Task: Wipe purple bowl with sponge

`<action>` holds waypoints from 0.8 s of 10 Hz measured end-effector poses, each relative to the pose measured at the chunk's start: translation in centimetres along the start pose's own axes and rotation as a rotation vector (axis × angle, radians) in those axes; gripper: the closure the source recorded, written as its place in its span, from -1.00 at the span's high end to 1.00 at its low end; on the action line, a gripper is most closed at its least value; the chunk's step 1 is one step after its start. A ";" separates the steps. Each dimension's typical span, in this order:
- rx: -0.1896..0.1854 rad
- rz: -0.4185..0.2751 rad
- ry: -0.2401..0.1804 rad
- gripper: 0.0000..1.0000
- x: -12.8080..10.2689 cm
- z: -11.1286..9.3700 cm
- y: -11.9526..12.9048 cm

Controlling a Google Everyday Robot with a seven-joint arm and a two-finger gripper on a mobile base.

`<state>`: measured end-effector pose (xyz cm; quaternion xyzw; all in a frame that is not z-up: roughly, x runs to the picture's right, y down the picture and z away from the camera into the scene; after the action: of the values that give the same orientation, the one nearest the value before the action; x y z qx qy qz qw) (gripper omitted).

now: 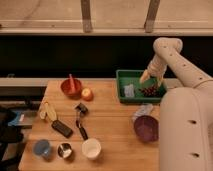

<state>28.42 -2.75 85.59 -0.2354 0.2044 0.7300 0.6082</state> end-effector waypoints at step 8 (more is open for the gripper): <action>-0.045 -0.119 -0.057 0.39 2.5 1.4 3.1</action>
<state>24.86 -0.52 85.29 -0.2399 0.1561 0.7032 0.6508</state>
